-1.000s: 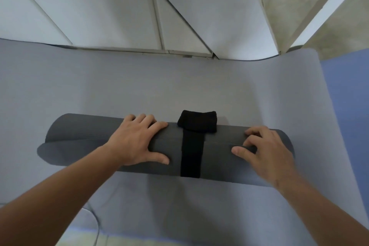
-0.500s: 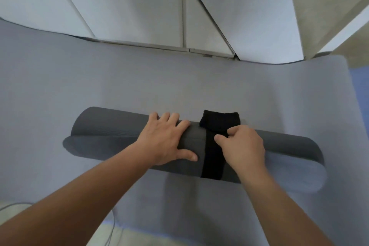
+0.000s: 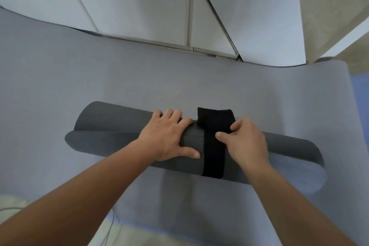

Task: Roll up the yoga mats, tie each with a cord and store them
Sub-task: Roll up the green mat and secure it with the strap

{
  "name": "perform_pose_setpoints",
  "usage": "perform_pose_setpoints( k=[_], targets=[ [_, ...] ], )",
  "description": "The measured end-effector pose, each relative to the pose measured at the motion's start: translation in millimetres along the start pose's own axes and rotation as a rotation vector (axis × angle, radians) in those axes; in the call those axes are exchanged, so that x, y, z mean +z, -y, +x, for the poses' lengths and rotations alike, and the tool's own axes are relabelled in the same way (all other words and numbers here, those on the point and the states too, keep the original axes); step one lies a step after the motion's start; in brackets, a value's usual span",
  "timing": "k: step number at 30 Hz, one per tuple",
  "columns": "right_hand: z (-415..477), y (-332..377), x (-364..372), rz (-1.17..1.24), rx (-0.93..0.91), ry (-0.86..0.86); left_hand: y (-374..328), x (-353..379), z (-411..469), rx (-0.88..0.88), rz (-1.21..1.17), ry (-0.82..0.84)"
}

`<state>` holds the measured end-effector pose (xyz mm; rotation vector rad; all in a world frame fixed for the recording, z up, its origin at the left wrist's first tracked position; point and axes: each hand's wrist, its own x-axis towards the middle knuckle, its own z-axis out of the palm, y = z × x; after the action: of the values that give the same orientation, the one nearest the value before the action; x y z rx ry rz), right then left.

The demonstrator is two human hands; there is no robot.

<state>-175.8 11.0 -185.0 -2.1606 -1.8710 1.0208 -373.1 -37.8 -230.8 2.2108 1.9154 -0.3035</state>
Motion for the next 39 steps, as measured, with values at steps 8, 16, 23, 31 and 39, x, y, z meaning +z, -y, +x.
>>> perform_pose_setpoints(
  k=[8, 16, 23, 31, 39],
  targets=[
    [-54.6, -82.6, 35.7, -0.002, -0.095, 0.053, 12.8, -19.0, 42.4, 0.011, -0.038, 0.080],
    [-22.5, -46.5, 48.3, 0.481, -0.058, -0.179, 0.7, -38.4, 82.7, -0.144, 0.132, -0.239],
    [22.5, -13.1, 42.6, 0.512, 0.068, -0.317, -5.6, -18.3, 48.9, 0.031, -0.262, -0.176],
    [-2.7, 21.8, 48.8, 0.055, -0.093, 0.095, -50.9, -38.7, 57.1, -0.397, -0.659, -0.213],
    [78.9, -68.2, -22.8, -0.318, -0.567, -0.424, -113.1, -42.7, 58.4, -0.810, -0.566, -0.232]
  ],
)
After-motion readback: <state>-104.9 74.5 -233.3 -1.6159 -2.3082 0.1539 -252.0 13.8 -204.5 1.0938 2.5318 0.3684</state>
